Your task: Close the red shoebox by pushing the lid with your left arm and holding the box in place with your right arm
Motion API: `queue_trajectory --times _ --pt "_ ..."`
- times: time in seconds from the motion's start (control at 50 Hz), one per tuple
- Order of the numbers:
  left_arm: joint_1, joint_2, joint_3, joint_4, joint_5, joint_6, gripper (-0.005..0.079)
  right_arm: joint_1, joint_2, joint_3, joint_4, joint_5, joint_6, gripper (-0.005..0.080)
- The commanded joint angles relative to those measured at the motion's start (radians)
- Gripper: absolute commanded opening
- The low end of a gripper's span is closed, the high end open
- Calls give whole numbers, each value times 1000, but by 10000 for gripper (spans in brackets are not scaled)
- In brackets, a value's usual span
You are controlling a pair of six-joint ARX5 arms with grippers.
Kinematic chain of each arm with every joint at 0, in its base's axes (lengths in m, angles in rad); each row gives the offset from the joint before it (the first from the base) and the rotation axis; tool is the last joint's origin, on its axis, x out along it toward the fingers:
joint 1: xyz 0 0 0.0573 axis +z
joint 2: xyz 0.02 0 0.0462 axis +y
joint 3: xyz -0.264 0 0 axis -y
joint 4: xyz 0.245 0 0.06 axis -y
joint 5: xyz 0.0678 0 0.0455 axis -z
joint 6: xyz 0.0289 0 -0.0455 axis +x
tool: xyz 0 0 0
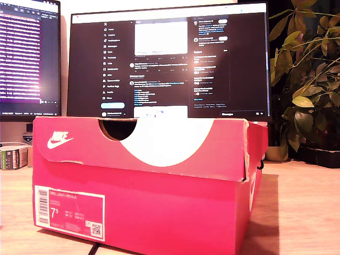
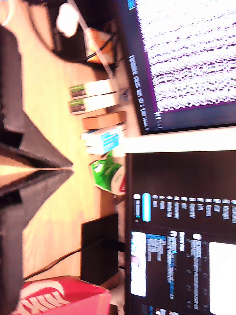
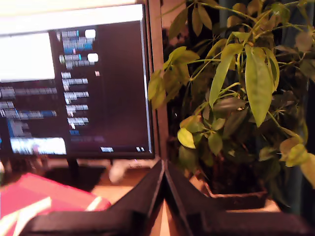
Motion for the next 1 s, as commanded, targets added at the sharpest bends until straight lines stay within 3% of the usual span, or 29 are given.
queue_trajectory --times 0.0,0.28,0.58,0.98 --pt "1 -9 -26 23 -3 -22 -19 -3 -23 -30 21 3 26 -12" --pt "0 -8 -55 195 -7 -76 -19 -1 -82 -118 78 -4 38 -12" --pt "-2 -30 -232 362 -26 -101 -19 -1 -164 -210 89 54 12 -12" --pt "-21 -159 -397 435 -97 -104 -19 -1 -164 -259 113 92 2 -12"
